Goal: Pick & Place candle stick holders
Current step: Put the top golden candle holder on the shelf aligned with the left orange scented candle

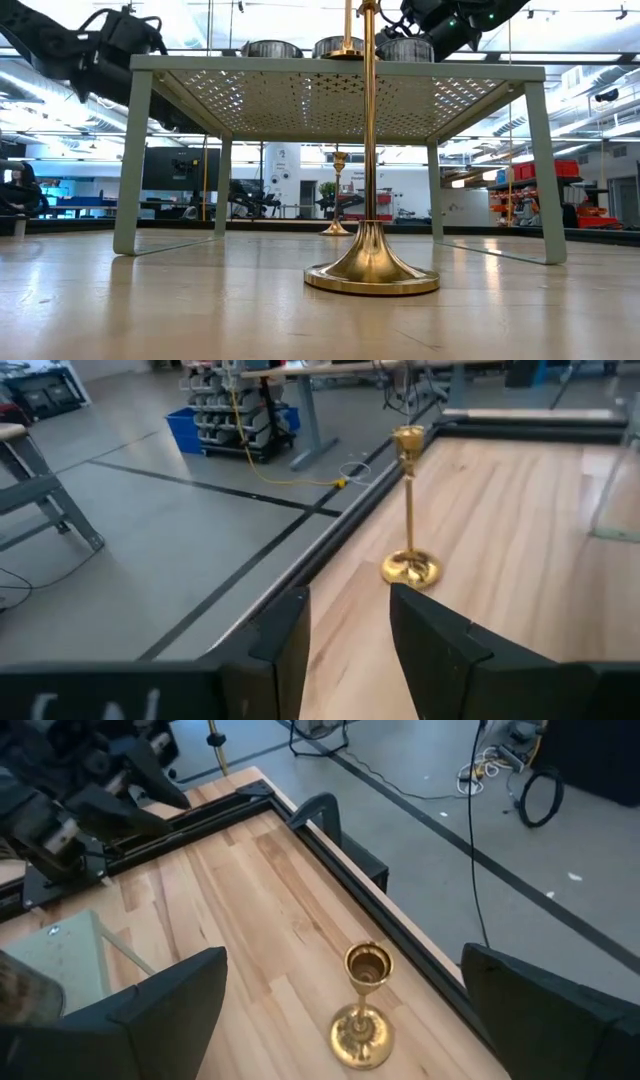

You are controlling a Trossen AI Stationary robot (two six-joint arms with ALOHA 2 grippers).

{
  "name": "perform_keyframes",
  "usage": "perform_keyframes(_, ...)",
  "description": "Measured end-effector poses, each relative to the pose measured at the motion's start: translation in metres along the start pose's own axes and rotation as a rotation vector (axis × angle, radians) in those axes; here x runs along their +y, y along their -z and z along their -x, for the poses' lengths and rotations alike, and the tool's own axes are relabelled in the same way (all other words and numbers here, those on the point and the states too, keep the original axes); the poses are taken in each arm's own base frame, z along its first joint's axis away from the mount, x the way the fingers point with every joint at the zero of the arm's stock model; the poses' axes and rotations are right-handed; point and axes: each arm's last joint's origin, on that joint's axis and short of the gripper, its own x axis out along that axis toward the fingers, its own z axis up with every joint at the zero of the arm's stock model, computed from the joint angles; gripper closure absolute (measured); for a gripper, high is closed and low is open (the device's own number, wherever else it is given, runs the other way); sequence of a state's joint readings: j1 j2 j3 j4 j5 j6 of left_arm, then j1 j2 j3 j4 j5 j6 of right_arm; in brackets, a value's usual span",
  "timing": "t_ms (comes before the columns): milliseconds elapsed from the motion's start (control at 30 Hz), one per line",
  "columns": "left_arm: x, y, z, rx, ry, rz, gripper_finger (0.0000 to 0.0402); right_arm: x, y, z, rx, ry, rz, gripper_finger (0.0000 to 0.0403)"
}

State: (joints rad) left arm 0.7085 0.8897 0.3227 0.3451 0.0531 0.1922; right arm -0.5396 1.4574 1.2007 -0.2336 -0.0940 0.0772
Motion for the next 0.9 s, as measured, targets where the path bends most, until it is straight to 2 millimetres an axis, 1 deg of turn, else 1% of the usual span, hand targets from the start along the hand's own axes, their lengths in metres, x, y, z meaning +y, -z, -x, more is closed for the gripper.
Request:
perform_keyframes(200, 0.002, 0.007, -0.019, -0.036, 0.001, 0.007, 0.0260, 0.001, -0.001, 0.000, -0.013, -0.003, 0.012, 0.0003)
perform_keyframes(300, 0.005, 0.008, -0.029, -0.091, 0.004, 0.045, 0.0260, 0.002, -0.001, 0.000, -0.013, -0.006, 0.013, 0.0003)
perform_keyframes(433, 0.006, 0.012, -0.041, -0.145, -0.005, 0.042, 0.0260, 0.004, -0.001, 0.000, -0.012, -0.013, 0.018, 0.0003)
perform_keyframes(567, 0.011, 0.022, -0.055, -0.109, -0.042, 0.052, 0.0259, 0.008, -0.001, -0.001, -0.011, -0.024, 0.034, 0.0003)
perform_keyframes(700, 0.011, 0.027, -0.073, -0.063, -0.031, 0.057, 0.0259, 0.012, 0.000, -0.001, -0.010, -0.032, 0.059, 0.0003)
perform_keyframes(900, 0.013, 0.024, -0.099, -0.061, 0.011, 0.070, 0.0259, 0.013, 0.000, -0.001, -0.009, -0.036, 0.060, 0.0003)
